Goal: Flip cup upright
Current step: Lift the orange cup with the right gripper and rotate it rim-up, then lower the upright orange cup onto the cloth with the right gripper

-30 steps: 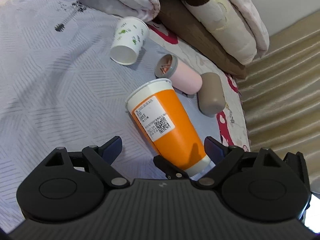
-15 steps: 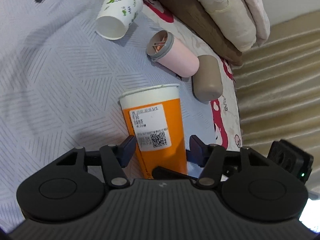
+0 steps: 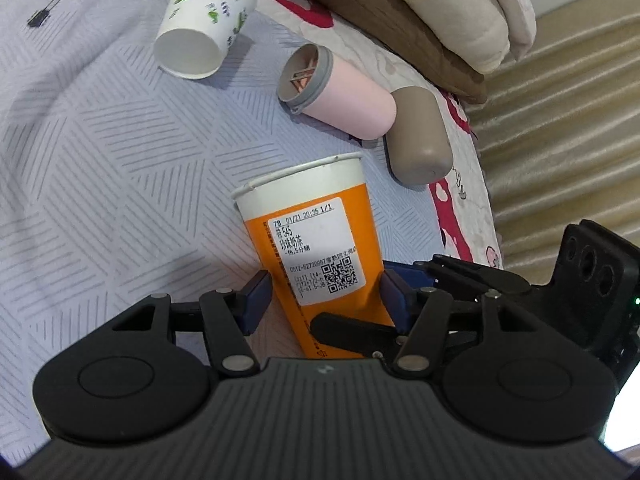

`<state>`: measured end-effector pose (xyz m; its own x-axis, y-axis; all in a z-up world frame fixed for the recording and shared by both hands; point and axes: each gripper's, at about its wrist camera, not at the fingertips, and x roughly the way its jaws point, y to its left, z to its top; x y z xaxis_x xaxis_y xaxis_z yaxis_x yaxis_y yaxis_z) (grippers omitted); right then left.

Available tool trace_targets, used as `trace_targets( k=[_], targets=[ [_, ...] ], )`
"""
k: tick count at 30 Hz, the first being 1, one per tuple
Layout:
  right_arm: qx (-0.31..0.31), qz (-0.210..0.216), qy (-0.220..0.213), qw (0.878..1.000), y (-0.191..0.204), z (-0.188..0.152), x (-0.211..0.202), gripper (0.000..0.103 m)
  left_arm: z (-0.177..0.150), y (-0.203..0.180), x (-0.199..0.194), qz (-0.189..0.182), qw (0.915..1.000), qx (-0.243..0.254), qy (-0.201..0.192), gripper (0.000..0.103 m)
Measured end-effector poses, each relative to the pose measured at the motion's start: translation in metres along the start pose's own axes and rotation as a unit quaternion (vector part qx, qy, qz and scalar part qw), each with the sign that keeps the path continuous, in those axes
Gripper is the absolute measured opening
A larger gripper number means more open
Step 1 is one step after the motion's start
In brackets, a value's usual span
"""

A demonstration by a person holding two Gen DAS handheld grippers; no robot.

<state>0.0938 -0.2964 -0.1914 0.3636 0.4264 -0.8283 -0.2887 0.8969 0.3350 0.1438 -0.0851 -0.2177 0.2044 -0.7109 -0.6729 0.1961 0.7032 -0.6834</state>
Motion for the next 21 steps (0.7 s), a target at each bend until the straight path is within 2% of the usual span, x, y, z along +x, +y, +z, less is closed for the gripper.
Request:
trace_targets(
  k=[6,11,21],
  targets=[
    [0.004,0.006,-0.006,1.000,-0.003,-0.004,-0.002,0.075,-0.003,-0.006,0.000,0.008,0.9997,0.022,-0.010,0.059],
    [-0.024,-0.003,-0.024,0.999,0.010,-0.009,-0.008,0.075,-0.012,-0.019,-0.012,0.018,0.9973,0.067,-0.025,0.058],
    [-0.114,-0.046,-0.070,0.990,0.054,-0.028,-0.019,0.075,-0.039,-0.039,-0.043,0.061,0.9819,0.168,-0.063,0.058]
  ],
)
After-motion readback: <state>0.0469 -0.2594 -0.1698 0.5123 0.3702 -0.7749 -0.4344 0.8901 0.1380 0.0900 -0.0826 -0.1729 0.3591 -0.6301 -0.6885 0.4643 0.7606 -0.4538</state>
